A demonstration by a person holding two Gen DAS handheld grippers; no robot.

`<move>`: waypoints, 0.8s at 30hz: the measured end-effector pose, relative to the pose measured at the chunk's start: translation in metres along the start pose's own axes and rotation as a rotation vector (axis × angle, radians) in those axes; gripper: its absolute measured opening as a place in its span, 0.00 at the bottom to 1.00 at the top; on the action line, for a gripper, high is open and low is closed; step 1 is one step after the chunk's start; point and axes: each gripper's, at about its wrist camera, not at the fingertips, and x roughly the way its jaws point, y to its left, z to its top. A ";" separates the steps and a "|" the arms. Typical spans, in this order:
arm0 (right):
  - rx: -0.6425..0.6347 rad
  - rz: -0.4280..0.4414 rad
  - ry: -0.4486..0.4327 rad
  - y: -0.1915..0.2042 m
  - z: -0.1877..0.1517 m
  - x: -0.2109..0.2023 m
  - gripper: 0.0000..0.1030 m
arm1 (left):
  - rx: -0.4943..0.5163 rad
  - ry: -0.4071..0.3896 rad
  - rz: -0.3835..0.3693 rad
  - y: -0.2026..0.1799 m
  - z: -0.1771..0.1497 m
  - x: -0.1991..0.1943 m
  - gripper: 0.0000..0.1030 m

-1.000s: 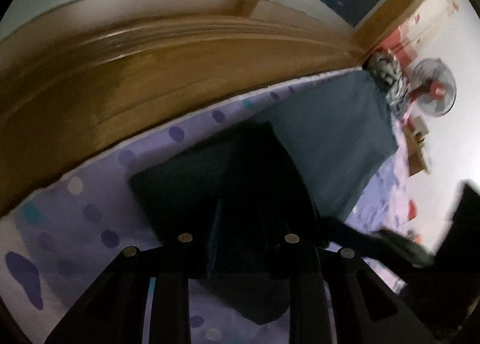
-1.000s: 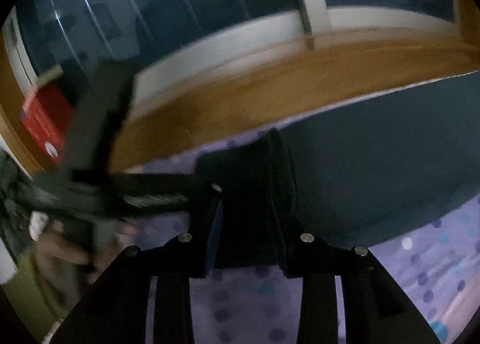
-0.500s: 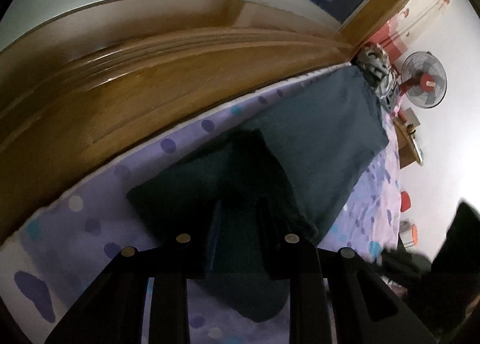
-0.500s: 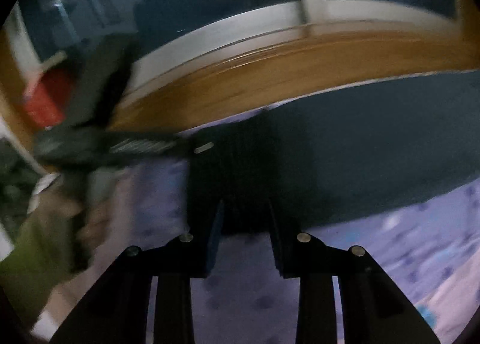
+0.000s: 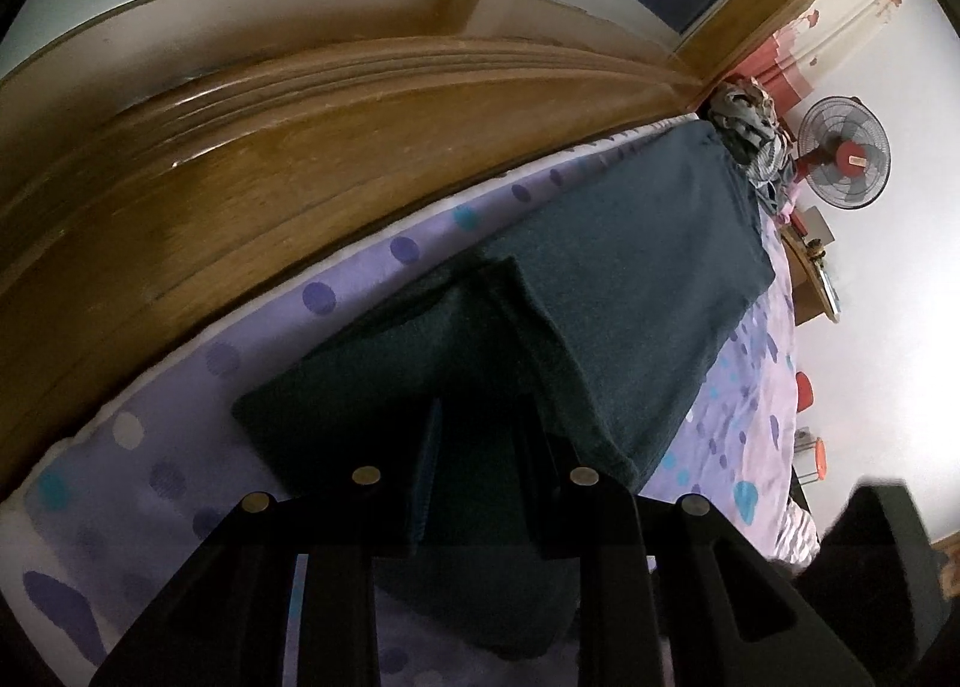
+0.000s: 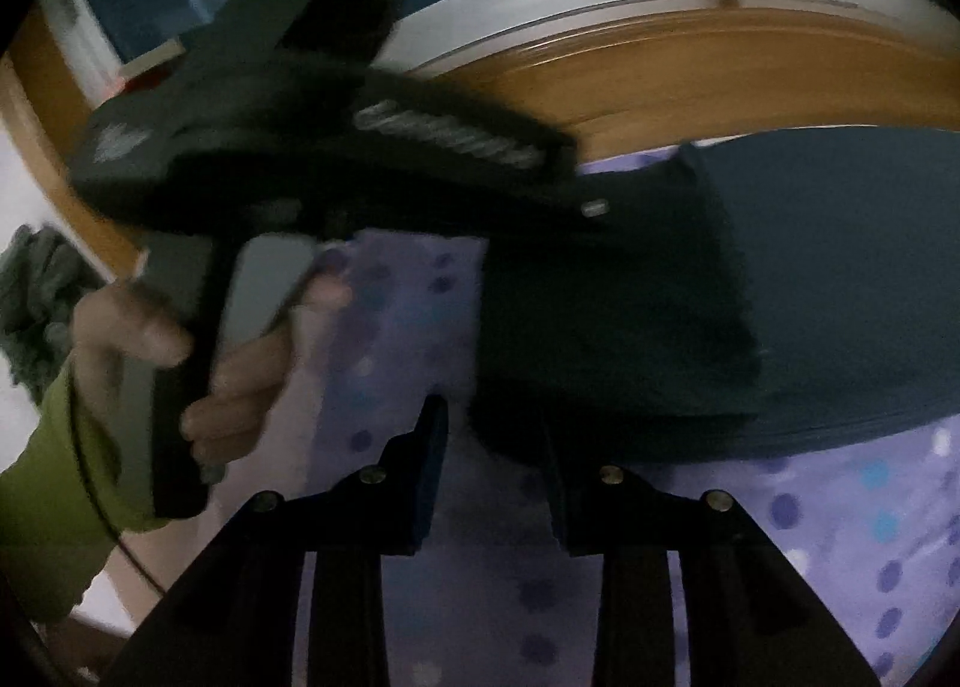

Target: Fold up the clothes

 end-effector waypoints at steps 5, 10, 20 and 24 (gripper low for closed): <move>-0.148 -0.012 0.069 0.025 -0.013 0.008 0.40 | -0.013 -0.016 -0.003 0.000 -0.002 0.004 0.23; -0.171 0.061 0.070 0.032 -0.017 -0.014 0.39 | -0.021 -0.041 -0.007 -0.001 -0.009 -0.008 0.23; -0.036 -0.171 -0.043 -0.060 0.029 -0.015 0.33 | -0.038 -0.071 0.007 0.003 -0.053 -0.023 0.23; -0.018 -0.292 -0.034 -0.063 0.012 -0.028 0.37 | -0.082 -0.083 -0.016 0.010 -0.057 -0.033 0.23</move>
